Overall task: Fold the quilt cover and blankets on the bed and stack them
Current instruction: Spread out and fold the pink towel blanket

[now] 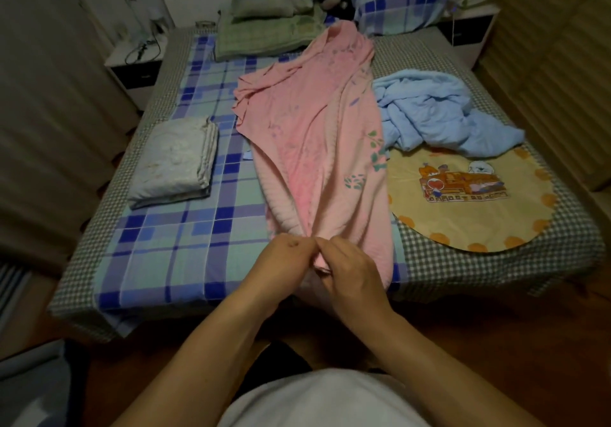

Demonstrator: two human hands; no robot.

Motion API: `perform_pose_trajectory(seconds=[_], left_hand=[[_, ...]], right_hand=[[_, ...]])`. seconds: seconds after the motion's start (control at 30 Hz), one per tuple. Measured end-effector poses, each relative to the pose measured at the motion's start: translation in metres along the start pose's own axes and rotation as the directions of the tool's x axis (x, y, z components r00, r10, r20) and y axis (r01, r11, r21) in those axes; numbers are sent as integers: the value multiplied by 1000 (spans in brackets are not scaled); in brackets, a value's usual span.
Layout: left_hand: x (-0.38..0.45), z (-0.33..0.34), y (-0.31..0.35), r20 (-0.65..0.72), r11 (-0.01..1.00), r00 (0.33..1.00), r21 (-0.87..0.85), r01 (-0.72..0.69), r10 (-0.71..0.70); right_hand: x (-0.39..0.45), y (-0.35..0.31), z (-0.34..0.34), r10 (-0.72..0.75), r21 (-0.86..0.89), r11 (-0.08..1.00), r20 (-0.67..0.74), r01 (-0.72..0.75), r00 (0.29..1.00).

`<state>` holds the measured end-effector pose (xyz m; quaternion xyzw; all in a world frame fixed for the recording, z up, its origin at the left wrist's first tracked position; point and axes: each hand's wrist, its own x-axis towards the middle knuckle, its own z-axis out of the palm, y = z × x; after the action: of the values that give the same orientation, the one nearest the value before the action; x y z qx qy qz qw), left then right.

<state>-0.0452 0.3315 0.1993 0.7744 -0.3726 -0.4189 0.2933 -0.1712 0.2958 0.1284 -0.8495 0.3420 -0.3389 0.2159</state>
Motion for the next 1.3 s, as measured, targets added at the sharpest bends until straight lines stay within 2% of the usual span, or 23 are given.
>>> perform_pose_trajectory(seconds=[0.07, 0.13, 0.2, 0.23, 0.27, 0.33, 0.4, 0.5, 0.57, 0.63, 0.73, 0.77, 0.83, 0.97, 1.07, 1.17, 1.3], left_hand=[[11, -6, -3, 19, 996, 998, 60, -64, 63], [29, -16, -9, -15, 982, 983, 48, -181, 182], [54, -29, -15, -34, 930, 930, 25, -366, 367], [68, -35, -15, 8, 885, 885, 37, -465, 465], [83, -42, -11, 80, 817, 819, 66, -573, 568], [113, -55, 3, 284, 643, 635, 77, -762, 718], [141, -65, 22, 469, 493, 455, 45, -869, 757], [180, -70, 51, 625, 285, 231, 14, -958, 745], [195, -73, 75, 665, 173, 113, -24, -985, 738], [204, -77, 98, 706, 107, 17, -84, -991, 708], [219, -78, 129, 742, -64, -101, -78, -995, 663], [224, -80, 138, 736, -116, -119, -55, -992, 667], [238, -83, 155, 710, -140, -109, -15, -990, 695], [272, -93, 167, 733, 48, 25, -11, -999, 680], [295, -95, 151, 720, 172, 78, -58, -983, 690], [315, -104, 136, 637, 226, 147, -44, -973, 757], [337, -118, 121, 590, 268, 275, 102, -958, 759]], right_hand=[[6, 10, 2, 11, 48, 999, 38, -13, 999], [14, 17, 4, 122, 141, 982, 29, -125, 992], [21, 18, 5, 267, 295, 923, -30, -247, 963], [25, 15, 3, 331, 361, 887, -63, -287, 942], [30, 10, 1, 383, 420, 851, -85, -315, 920], [42, -2, -9, 484, 511, 770, -77, -382, 872], [54, -14, -23, 552, 541, 726, -91, -424, 829], [70, -31, -46, 554, 494, 777, -244, -390, 796], [78, -41, -62, 541, 436, 816, -350, -379, 765], [86, -53, -78, 518, 374, 849, -452, -373, 726], [101, -72, -102, 472, 327, 881, -564, -342, 677], [106, -76, -108, 453, 306, 891, -591, -335, 667], [117, -74, -117, 413, 235, 907, -652, -349, 636], [143, -61, -137, 379, 189, 889, -813, -416, 441], [165, -56, -152, 334, 162, 876, -883, -454, 331], [189, -52, -166, 278, 115, 863, -921, -492, 271], [215, -41, -189, 202, 102, 862, -968, -497, 152]])
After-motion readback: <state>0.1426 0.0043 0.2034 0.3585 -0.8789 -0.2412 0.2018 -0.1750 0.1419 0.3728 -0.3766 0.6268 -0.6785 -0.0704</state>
